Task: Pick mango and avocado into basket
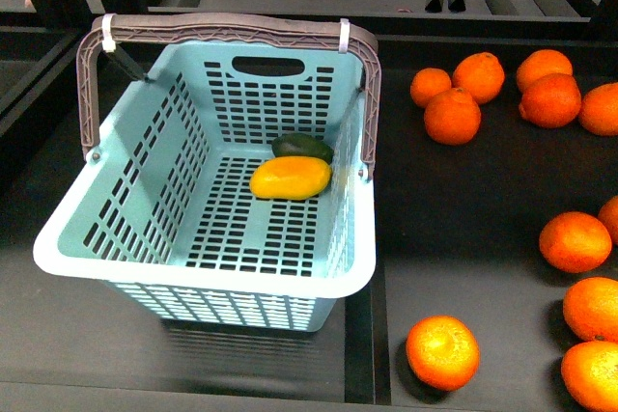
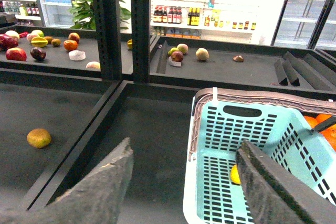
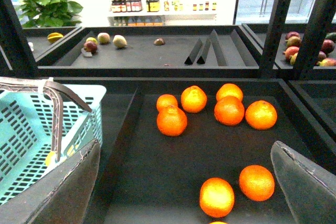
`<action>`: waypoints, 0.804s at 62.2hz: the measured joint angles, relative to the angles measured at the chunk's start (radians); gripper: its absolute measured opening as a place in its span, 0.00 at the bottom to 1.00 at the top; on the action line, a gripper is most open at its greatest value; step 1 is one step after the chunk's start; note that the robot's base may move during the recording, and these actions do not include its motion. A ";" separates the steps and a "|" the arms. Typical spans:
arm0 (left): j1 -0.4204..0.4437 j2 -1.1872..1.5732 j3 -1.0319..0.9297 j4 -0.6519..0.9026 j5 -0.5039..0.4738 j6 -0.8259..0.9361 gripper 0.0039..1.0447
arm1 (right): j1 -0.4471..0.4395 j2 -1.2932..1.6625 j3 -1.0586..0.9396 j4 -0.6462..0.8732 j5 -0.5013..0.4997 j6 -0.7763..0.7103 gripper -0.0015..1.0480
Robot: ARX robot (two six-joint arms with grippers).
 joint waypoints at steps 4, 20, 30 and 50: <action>0.000 0.000 0.000 0.000 0.000 0.000 0.74 | 0.000 0.000 0.000 0.000 0.000 0.000 0.92; 0.000 0.000 0.000 0.000 0.000 0.002 0.92 | 0.000 0.000 0.000 0.000 0.000 0.000 0.92; 0.000 0.000 0.000 0.000 0.000 0.002 0.92 | 0.000 0.000 0.000 0.000 0.000 0.000 0.92; 0.000 0.000 0.000 0.000 0.000 0.002 0.92 | 0.000 0.000 0.000 0.000 0.000 0.000 0.92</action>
